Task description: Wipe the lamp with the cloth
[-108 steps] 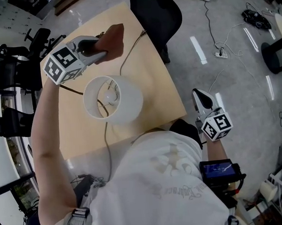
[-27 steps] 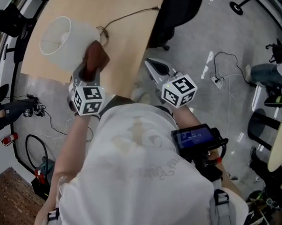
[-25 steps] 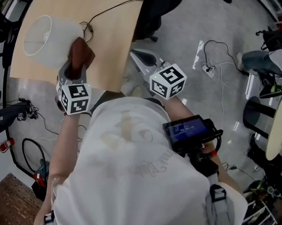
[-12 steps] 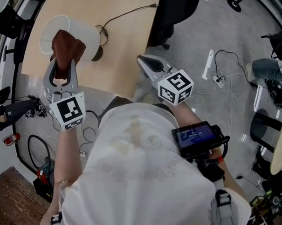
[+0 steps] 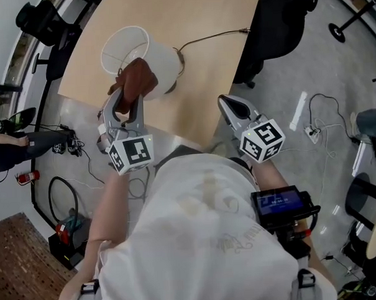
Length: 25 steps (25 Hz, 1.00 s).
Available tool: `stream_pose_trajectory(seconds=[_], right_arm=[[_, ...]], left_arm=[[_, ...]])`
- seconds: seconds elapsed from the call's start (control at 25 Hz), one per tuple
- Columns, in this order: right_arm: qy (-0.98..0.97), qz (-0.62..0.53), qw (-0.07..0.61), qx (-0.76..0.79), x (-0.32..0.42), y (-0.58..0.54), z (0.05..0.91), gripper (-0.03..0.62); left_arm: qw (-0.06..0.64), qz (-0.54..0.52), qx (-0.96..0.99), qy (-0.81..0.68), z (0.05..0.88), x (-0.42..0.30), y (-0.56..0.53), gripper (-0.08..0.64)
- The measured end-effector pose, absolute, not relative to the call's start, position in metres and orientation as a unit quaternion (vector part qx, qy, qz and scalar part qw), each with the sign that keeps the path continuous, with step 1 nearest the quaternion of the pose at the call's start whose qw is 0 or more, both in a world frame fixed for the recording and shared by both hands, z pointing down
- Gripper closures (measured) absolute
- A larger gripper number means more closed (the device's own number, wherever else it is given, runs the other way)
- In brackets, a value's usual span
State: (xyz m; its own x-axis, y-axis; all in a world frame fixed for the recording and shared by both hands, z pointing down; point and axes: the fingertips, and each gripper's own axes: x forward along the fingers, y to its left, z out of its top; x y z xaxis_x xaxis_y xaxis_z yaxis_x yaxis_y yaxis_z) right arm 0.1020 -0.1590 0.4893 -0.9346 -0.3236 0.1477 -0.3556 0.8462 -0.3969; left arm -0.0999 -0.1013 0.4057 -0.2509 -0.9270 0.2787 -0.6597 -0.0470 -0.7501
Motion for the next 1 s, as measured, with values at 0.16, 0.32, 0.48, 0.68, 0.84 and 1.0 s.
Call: stream_pose_trajectory(seconds=[0.16,0.32,0.48,0.68,0.84,1.0], right_arm=[[-0.959,0.216,0.040,0.181,0.093,-0.151,0.491,0.580],[-0.957,0.222,0.042,0.185,0.102,-0.155,0.496,0.580],[-0.958,0.215,0.044,0.185,0.065,-0.127,0.483,0.580],[-0.960,0.208,0.051,0.183,0.031,-0.109,0.482,0.580],[-0.959,0.207,0.052,0.185,0.004,-0.096,0.479,0.580],[-0.959,0.206,0.056,0.185,-0.002,-0.095,0.477,0.580]], left_arm=[[0.163,-0.448,-0.603,0.639,0.450,-0.101,-0.091,0.397],[0.148,-0.483,-0.630,0.590,0.499,-0.079,-0.092,0.397],[0.079,-0.475,-0.671,0.564,0.525,-0.107,-0.055,0.399],[0.029,-0.332,-0.692,0.640,0.475,-0.148,-0.041,0.399],[0.014,-0.203,-0.691,0.694,0.409,-0.191,-0.036,0.399],[-0.016,-0.089,-0.688,0.720,0.367,-0.212,-0.049,0.399]])
